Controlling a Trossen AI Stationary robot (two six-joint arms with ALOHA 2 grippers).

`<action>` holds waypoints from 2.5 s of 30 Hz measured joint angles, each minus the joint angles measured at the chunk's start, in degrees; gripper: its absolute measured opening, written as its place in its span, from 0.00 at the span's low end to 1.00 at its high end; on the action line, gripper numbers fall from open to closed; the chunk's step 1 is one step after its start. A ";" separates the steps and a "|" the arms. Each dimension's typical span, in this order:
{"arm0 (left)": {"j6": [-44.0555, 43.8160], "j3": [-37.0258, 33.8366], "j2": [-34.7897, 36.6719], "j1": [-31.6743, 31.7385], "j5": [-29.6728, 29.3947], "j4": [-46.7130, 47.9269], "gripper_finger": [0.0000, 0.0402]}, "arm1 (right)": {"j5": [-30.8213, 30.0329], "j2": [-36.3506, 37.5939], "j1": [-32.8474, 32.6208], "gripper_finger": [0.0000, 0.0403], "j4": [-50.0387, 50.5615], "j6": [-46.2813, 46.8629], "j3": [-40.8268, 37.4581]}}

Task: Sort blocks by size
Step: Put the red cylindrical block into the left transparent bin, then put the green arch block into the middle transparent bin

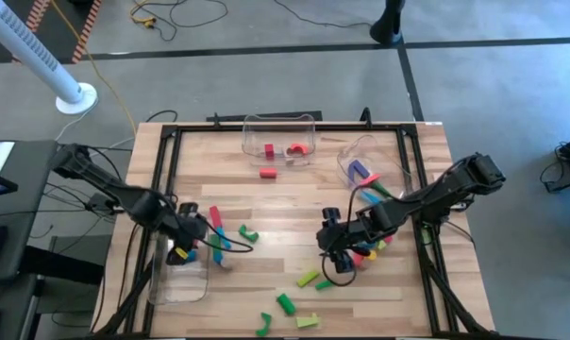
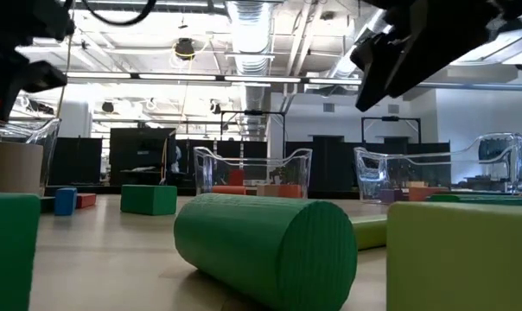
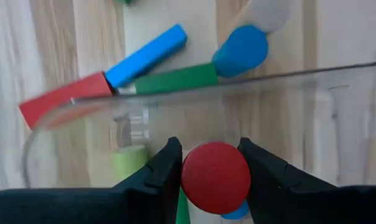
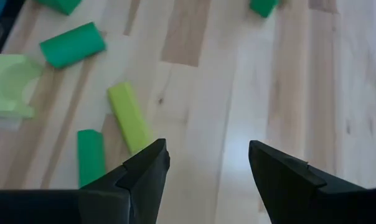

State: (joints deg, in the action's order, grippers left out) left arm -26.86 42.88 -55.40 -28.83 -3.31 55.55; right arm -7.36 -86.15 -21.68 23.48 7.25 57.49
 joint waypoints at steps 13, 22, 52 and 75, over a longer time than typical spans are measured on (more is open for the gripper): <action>-2.35 -3.97 0.00 -0.16 -0.04 -3.57 0.33 | -0.04 0.00 -2.33 0.63 3.48 2.82 0.00; -2.38 -3.95 0.00 -0.14 -0.07 -3.86 0.33 | -0.08 -0.37 -1.76 0.63 -2.32 0.11 0.00; 4.51 0.07 0.07 -0.14 -10.24 -6.16 0.45 | 1.12 -22.05 7.39 0.63 -40.89 -4.24 1.13; 14.25 0.67 0.00 -0.08 -15.64 -15.81 0.46 | 1.62 -34.29 12.07 0.63 -45.20 -10.38 14.79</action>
State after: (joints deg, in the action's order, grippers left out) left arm -12.61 43.55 -55.40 -28.91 -18.95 39.74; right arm -5.74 -120.44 -9.61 -21.71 -3.14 72.28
